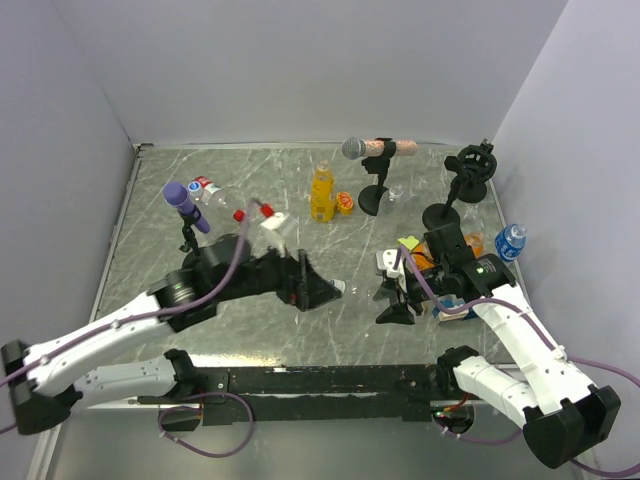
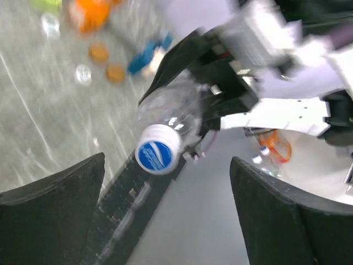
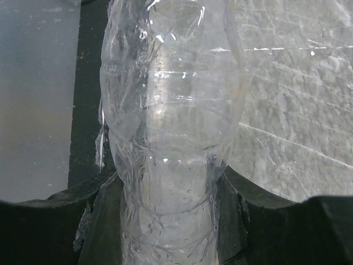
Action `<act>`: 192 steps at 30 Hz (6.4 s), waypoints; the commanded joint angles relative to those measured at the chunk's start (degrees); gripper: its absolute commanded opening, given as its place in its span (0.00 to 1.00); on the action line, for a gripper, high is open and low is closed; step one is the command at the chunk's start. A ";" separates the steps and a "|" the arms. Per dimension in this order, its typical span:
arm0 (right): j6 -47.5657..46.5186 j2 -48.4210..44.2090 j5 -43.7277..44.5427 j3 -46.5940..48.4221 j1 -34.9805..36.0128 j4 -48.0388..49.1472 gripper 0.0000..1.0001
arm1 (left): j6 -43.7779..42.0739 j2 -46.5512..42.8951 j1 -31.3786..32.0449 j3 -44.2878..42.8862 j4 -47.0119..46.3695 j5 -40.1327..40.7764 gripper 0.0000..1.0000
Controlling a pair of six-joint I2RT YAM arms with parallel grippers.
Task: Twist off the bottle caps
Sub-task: Unscrew the bottle cap from the plastic bottle.
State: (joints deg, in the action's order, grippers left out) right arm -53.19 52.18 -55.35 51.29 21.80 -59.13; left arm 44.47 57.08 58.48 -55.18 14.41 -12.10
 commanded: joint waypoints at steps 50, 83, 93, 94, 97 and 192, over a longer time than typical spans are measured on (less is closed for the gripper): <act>-1.04 -0.68 -3.53 0.22 -0.71 1.92 0.27 | -60.38 -1.62 -1.17 6.05 -17.14 -17.96 0.47; -0.95 -0.59 -3.18 0.22 -0.88 1.83 0.27 | 1.86 3.74 -1.00 -6.00 -0.34 -7.50 0.58; -1.22 -0.06 -3.45 0.66 -0.88 1.57 0.27 | -10.87 -3.10 -1.00 -5.29 -0.89 -5.04 0.99; -1.22 -0.15 -3.45 0.66 -0.88 1.57 0.27 | -15.59 -4.16 -1.00 -4.86 -0.27 -4.95 0.99; -1.22 -0.33 -3.53 0.39 -0.97 1.83 0.27 | -27.47 -9.51 -1.00 0.14 -3.06 -7.67 0.97; -1.83 0.99 -4.68 1.01 -1.06 1.04 0.27 | 6.60 6.72 -3.99 -5.47 3.61 -14.35 0.03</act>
State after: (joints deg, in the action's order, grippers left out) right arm -54.22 53.60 -57.36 51.29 20.64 -63.51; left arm 43.92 64.16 52.93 -59.24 14.59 -27.05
